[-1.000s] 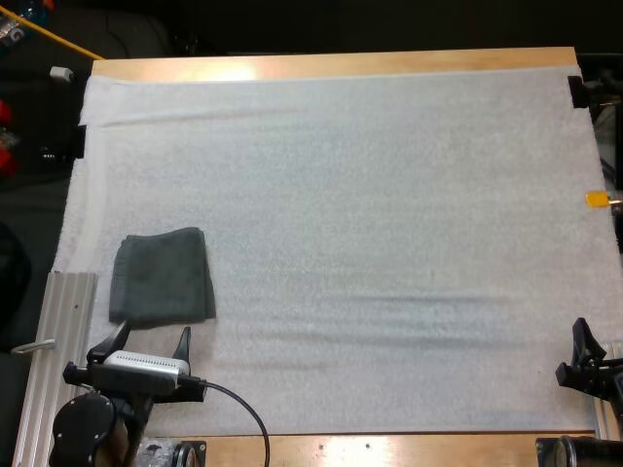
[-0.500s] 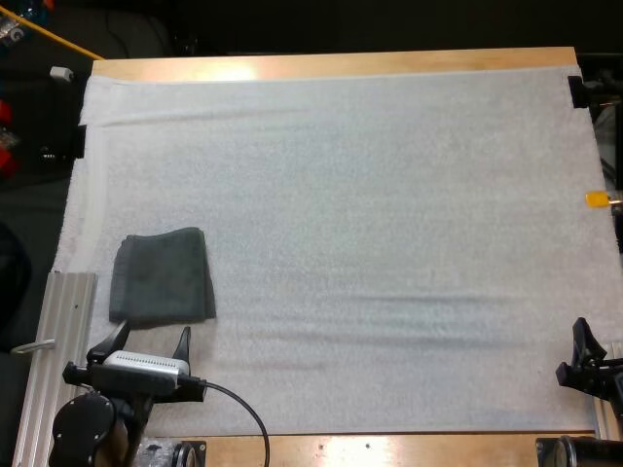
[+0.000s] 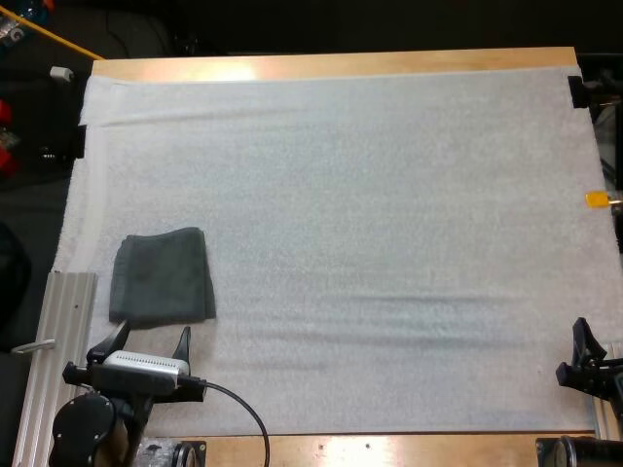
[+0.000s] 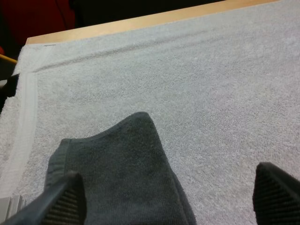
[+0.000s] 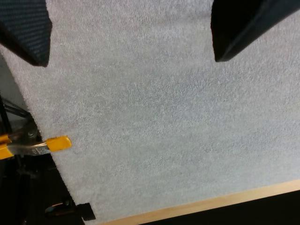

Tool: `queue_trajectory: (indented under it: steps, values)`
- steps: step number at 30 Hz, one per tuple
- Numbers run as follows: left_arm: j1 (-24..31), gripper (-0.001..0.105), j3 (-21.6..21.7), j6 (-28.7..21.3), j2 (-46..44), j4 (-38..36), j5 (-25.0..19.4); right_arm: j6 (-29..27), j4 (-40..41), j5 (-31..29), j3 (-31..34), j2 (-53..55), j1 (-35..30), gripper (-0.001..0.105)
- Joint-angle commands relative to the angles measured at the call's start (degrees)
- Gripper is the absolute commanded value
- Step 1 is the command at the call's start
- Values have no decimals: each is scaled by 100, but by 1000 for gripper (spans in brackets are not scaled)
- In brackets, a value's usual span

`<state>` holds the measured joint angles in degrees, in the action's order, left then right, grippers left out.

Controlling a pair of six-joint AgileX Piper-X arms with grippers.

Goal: Pick towel from pile, fold and stack

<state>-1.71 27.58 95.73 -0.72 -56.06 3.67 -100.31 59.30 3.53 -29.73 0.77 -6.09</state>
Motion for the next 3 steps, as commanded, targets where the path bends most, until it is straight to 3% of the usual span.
queue_trajectory:
  steps: [1, 3]
  values:
    - [9, 70, 34, 44, -785, 85, -3, -12, -82, 13, -13, 222, 0, 69]
    - [9, 70, 34, 44, -785, 85, -3, -12, -82, 13, -13, 222, 0, 69]
